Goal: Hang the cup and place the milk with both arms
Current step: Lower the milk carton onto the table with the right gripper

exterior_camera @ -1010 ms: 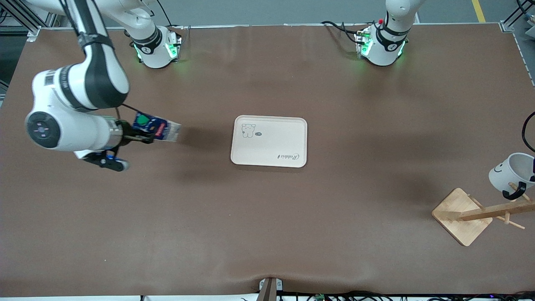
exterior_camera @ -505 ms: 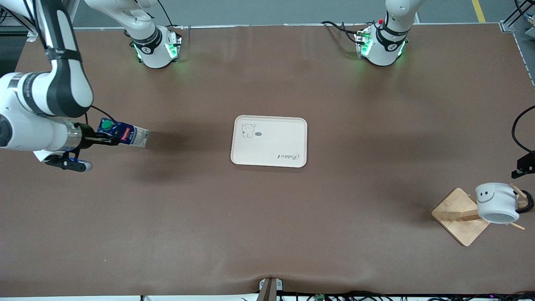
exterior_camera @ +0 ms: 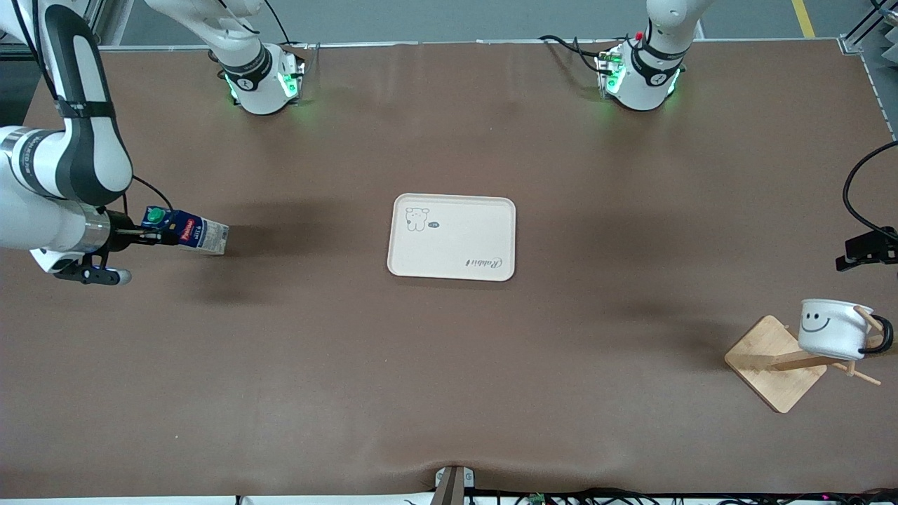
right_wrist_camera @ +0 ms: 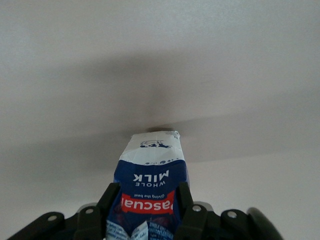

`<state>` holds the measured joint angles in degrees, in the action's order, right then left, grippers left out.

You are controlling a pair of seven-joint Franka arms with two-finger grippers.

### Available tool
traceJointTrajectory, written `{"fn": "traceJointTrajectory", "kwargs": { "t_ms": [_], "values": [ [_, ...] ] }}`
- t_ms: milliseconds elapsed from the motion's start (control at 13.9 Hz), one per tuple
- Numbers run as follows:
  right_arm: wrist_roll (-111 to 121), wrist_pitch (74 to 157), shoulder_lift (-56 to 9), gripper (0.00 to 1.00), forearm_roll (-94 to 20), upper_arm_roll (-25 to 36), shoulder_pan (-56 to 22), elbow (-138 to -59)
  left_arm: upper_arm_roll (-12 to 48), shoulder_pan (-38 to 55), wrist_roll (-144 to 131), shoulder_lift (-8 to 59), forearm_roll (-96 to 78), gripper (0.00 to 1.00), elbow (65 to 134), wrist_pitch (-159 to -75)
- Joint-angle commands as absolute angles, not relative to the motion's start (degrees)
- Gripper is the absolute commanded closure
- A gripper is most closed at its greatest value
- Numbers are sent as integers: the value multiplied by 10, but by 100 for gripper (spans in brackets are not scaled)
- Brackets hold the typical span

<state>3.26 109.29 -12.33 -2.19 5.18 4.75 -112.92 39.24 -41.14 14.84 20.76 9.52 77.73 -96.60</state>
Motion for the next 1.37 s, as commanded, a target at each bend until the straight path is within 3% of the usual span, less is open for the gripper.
{"fn": "traceJointTrajectory", "kwargs": {
  "t_ms": [0, 216, 288, 361, 433, 505, 721, 938, 1082, 1298],
  "values": [
    [45, 1100, -122, 100, -11, 41, 60, -1138, 401, -415, 111, 183, 91, 0, 787, -946],
    [49, 1104, -134, 100, -11, 40, 67, -1138, 410, -415, 80, 175, 91, 0, 794, -944],
    [49, 1103, -135, 84, -11, 40, 68, -1138, 415, -415, 74, 175, 91, 0, 795, -944],
    [50, 1100, -136, 55, -11, 40, 67, -1138, 416, -415, 70, 175, 91, 0, 795, -944],
    [50, 1098, -137, 12, -11, 40, 67, -1137, 416, -415, 69, 175, 91, 0, 795, -944],
    [50, 1097, -138, 0, -11, 40, 67, -1137, 416, -415, 67, 175, 91, 0, 795, -944],
    [49, 1081, -138, 0, -11, 40, 67, -1132, 419, -415, 54, 167, 91, 0, 802, -944],
    [45, 986, -141, 0, -11, 38, 55, -1087, 420, -415, 53, 163, 91, 0, 802, -944],
    [47, 970, -149, 0, -8, 39, 52, -1068, 421, -415, 53, 163, 91, 0, 802, -944],
    [47, 881, -174, 0, -10, 38, 50, -963, 427, -415, 53, 163, 91, 0, 802, -944]
  ]
}}
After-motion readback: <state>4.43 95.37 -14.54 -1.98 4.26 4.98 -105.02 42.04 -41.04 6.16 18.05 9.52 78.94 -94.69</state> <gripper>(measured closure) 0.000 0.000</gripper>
